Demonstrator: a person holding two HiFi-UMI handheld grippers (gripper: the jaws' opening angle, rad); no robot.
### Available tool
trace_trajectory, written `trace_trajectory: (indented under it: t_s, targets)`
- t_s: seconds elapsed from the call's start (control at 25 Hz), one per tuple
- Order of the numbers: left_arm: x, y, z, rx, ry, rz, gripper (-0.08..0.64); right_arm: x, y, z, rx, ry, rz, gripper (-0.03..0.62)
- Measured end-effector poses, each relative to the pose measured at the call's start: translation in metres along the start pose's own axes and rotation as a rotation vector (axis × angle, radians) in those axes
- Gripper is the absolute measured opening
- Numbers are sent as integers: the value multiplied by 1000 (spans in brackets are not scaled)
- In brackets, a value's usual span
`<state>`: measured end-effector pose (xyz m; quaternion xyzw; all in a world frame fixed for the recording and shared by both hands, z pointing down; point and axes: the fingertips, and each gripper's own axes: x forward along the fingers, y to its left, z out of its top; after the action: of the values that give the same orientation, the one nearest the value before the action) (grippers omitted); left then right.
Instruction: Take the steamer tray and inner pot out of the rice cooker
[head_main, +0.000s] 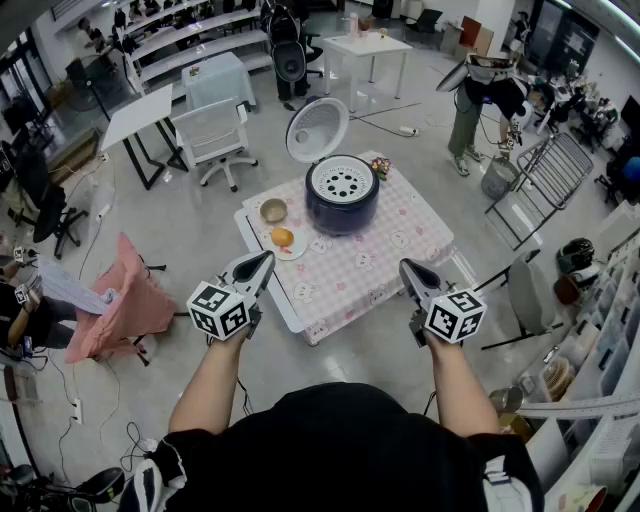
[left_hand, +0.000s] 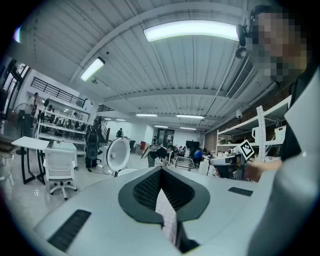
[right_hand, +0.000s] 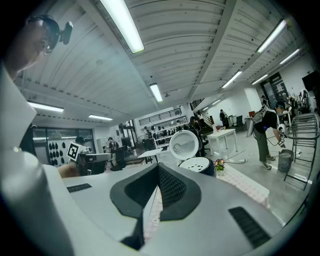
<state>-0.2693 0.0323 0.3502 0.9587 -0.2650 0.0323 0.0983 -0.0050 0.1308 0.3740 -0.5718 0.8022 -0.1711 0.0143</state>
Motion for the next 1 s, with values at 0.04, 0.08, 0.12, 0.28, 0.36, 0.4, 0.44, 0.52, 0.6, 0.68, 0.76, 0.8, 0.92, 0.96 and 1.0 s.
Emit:
trace_trajectory:
  t_s: [0.04,0.08,0.12,0.28,0.36,0.4,0.44,0.52,0.6,0.68,0.76,0.8,0.92,0.96,1.0]
  targets:
    - [3,2,2,5,-6,-1,18,2,-1,2,-5,-1,-2,6]
    - [5,3,4,9,-12,-1,18,5,-1,4,-10,-1,-3,6]
    - [8,5,6,12,-18,0,18,7,-1,6,-15,-1,-4,6]
    - [11,8,8,5,-31,-5,18,12,-2,10,-28,2,-16,6]
    - [11,9,8,3,-29,-11,18,13,-2,12,-29,-3,-27,6]
    - [10,10,8,3,-28,-12,18,14,-2,13,-28,-5,-31,6]
    - [10,11,8,6,-28,-13,18,15,-1,12,-29,-6,-35,6]
    - [10,11,8,20,-26,-19,18,17,0,10,-32,-1,-44,7]
    - [11,9,6,31,-21,-28,18,19,0,7,-38,4,-57,8]
    - [12,11,4,31,-16,-32,18,19,0,6,-40,1,-73,8]
    - [13,13,1,25,-12,-34,20,19,1,6,-40,-2,-87,8]
    - [12,15,1,23,-11,-35,21,19,3,6,-42,-3,-93,11]
    - [10,19,0,22,-10,-46,23,21,6,5,-50,6,-109,40]
    - [9,20,0,21,-8,-49,29,22,6,4,-56,13,-115,63]
    - [9,21,-1,20,-4,-53,44,24,6,2,-64,22,-122,100]
